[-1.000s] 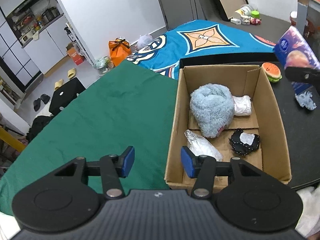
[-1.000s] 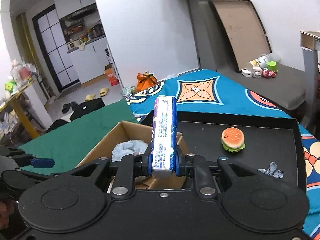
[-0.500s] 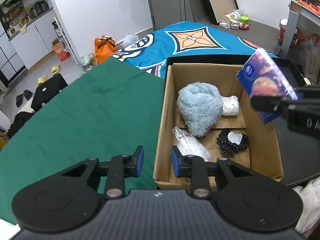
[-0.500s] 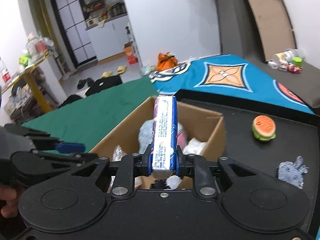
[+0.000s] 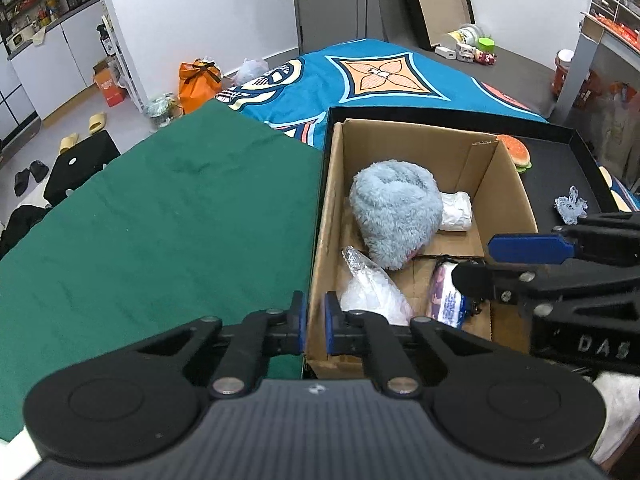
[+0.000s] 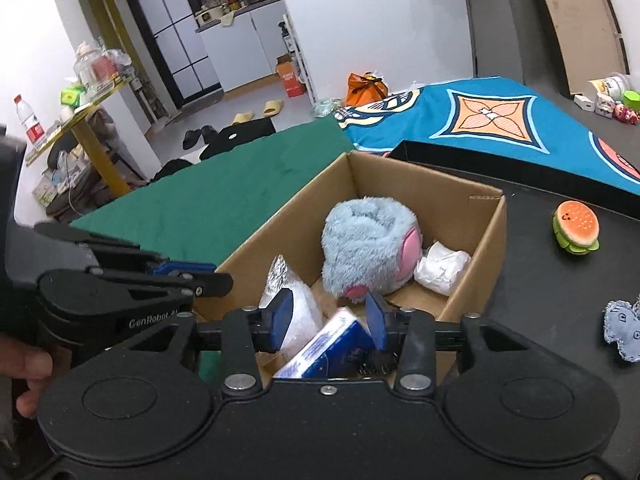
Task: Organize soft objects
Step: 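Carry the tissue pack with the right gripper into the box, release, then move the right gripper to the blue denim bunny plush and close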
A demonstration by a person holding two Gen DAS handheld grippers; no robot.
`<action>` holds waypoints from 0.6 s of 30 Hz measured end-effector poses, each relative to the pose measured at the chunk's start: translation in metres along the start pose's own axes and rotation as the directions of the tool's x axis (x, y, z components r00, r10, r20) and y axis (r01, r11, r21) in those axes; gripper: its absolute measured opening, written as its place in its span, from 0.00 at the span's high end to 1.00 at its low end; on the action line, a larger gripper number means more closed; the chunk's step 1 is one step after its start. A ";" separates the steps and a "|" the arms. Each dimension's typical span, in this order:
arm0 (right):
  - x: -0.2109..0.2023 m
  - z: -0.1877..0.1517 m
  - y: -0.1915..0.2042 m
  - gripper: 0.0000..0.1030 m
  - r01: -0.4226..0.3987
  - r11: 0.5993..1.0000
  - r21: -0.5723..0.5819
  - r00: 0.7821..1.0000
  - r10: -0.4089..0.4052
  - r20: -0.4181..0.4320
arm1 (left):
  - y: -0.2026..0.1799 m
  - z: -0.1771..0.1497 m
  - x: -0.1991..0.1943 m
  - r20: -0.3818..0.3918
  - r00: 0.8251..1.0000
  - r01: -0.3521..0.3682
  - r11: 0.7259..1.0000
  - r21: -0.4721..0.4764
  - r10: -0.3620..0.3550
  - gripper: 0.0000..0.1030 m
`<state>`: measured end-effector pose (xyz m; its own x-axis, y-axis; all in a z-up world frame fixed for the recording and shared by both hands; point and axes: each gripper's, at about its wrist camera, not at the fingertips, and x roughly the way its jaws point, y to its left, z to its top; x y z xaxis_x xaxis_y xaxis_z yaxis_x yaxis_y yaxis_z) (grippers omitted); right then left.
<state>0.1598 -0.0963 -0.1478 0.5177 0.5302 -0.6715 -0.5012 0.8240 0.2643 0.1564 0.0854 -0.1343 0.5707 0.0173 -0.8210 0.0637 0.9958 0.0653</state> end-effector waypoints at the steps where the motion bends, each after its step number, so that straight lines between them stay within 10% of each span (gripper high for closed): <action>1: -0.002 0.001 -0.003 0.60 -0.003 1.000 0.014 1.000 0.003 0.002 | 0.000 0.000 0.000 0.000 1.000 0.001 1.000 0.000 -0.001 0.92; 18: -0.025 0.026 -0.036 0.54 0.058 0.998 -0.028 0.992 -0.061 -0.115 | 0.002 0.006 -0.005 -0.002 0.999 -0.032 0.999 -0.024 0.032 0.84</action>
<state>0.1828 -0.1341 -0.1226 0.4640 0.4529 -0.7613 -0.4896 0.8473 0.2056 0.1588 0.0871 -0.1262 0.5709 0.0493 -0.8195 0.0254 0.9967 0.0777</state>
